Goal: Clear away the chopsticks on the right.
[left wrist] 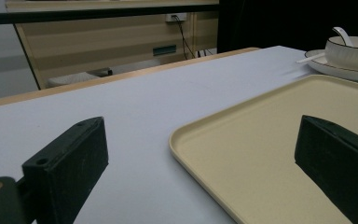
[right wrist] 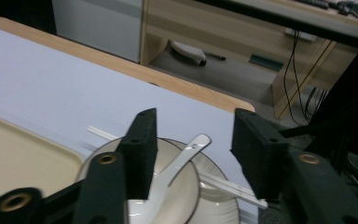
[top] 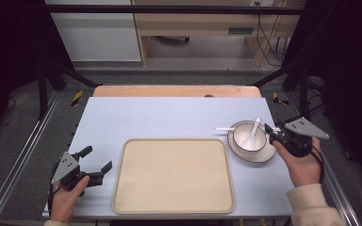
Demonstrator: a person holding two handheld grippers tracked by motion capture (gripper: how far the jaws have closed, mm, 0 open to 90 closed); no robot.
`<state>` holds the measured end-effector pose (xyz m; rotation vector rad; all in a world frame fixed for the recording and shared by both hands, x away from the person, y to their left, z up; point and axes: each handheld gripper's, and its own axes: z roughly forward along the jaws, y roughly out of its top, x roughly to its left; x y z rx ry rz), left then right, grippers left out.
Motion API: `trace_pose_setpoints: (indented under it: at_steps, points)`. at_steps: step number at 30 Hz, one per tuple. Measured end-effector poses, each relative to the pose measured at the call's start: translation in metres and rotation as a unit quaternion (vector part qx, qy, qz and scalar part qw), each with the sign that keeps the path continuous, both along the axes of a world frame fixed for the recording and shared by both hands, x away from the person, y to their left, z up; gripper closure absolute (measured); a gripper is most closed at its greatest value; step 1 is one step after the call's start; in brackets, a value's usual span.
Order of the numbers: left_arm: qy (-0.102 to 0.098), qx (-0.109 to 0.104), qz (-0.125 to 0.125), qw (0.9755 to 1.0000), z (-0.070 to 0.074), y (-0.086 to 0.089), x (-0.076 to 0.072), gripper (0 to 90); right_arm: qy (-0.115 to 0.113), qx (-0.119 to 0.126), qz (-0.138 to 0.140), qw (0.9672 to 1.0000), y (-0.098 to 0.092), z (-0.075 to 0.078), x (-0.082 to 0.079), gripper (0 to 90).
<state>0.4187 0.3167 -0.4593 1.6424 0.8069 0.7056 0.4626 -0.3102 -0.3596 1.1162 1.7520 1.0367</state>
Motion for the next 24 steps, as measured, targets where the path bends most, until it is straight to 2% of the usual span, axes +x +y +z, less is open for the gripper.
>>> trace_pose_setpoints:
  at_steps: [3, 4, 5, 6, 7, 10, 12, 13, 14, 15, 16, 17, 18, 19, 20, 21, 22, 24]
  points:
    - [0.000, 0.002, 0.000, 1.0000, 0.000, 0.000, 0.000, 2.4, 0.009, -0.004, -0.012, 0.9999, -0.009, 0.001, 0.014, 60.6]
    - [0.000, 0.002, 0.000, 1.0000, 0.000, 0.000, 0.000, 2.4, 0.017, -0.003, -0.018, 0.9997, -0.018, 0.000, 0.028, 65.3]
    - [0.001, 0.001, 0.000, 1.0000, 0.000, -0.001, 0.000, 2.4, 0.025, -0.001, -0.021, 0.9995, -0.023, -0.001, 0.036, 66.8]
    - [0.001, 0.001, 0.000, 1.0000, 0.000, -0.001, 0.000, 2.4, 0.025, -0.001, -0.021, 0.9995, -0.023, -0.001, 0.036, 66.8]
    - [0.001, 0.005, -0.002, 1.0000, 0.000, -0.001, 0.000, 2.4, 0.039, 0.000, -0.031, 0.9988, -0.032, -0.007, 0.054, 72.8]
    - [0.001, 0.008, -0.005, 1.0000, 0.000, -0.003, 0.000, 2.5, 0.064, 0.010, -0.038, 0.9972, -0.041, -0.018, 0.073, 80.1]
    - [0.001, 0.010, -0.005, 0.9999, -0.001, -0.004, 0.001, 2.6, 0.087, 0.019, -0.045, 0.9950, -0.047, -0.028, 0.087, 84.6]
    - [0.001, 0.010, -0.005, 0.9999, -0.001, -0.004, 0.001, 2.6, 0.087, 0.019, -0.045, 0.9950, -0.047, -0.028, 0.087, 84.6]
    - [0.004, 0.004, -0.006, 1.0000, -0.001, -0.004, 0.001, 2.7, 0.113, 0.033, -0.052, 0.9917, -0.052, -0.038, 0.099, 87.0]
    - [0.004, 0.000, -0.007, 1.0000, -0.001, -0.003, 0.002, 2.7, 0.125, 0.049, -0.050, 0.9896, -0.054, -0.043, 0.104, 88.2]
    - [0.004, 0.000, -0.007, 1.0000, -0.001, -0.003, 0.002, 2.7, 0.125, 0.049, -0.050, 0.9896, -0.054, -0.043, 0.104, 88.2]
    - [0.006, -0.002, -0.006, 1.0000, -0.002, -0.002, 0.002, 2.8, 0.152, 0.057, -0.058, 0.9851, -0.055, -0.052, 0.113, 89.8]
    - [0.010, 0.000, -0.003, 0.9999, -0.004, -0.002, 0.004, 2.8, 0.162, 0.048, -0.064, 0.9835, -0.056, -0.056, 0.117, 90.0]
    - [0.010, 0.000, -0.003, 0.9999, -0.004, -0.002, 0.004, 2.8, 0.162, 0.048, -0.064, 0.9835, -0.056, -0.056, 0.117, 90.0]
    - [0.013, 0.006, -0.001, 0.9999, -0.005, -0.002, 0.004, 2.9, 0.179, 0.038, -0.074, 0.9803, -0.059, -0.064, 0.123, 90.0]
    - [0.011, 0.006, -0.001, 0.9999, -0.005, -0.002, 0.003, 2.9, 0.187, 0.037, -0.072, 0.9790, -0.060, -0.067, 0.125, 90.0]
    - [0.011, 0.006, -0.001, 0.9999, -0.005, -0.002, 0.003, 2.9, 0.187, 0.037, -0.072, 0.9790, -0.060, -0.067, 0.125, 90.0]
    - [0.006, 0.009, -0.001, 0.9999, -0.003, -0.003, 0.001, 2.9, 0.211, 0.027, -0.073, 0.9744, -0.061, -0.077, 0.130, 90.0]
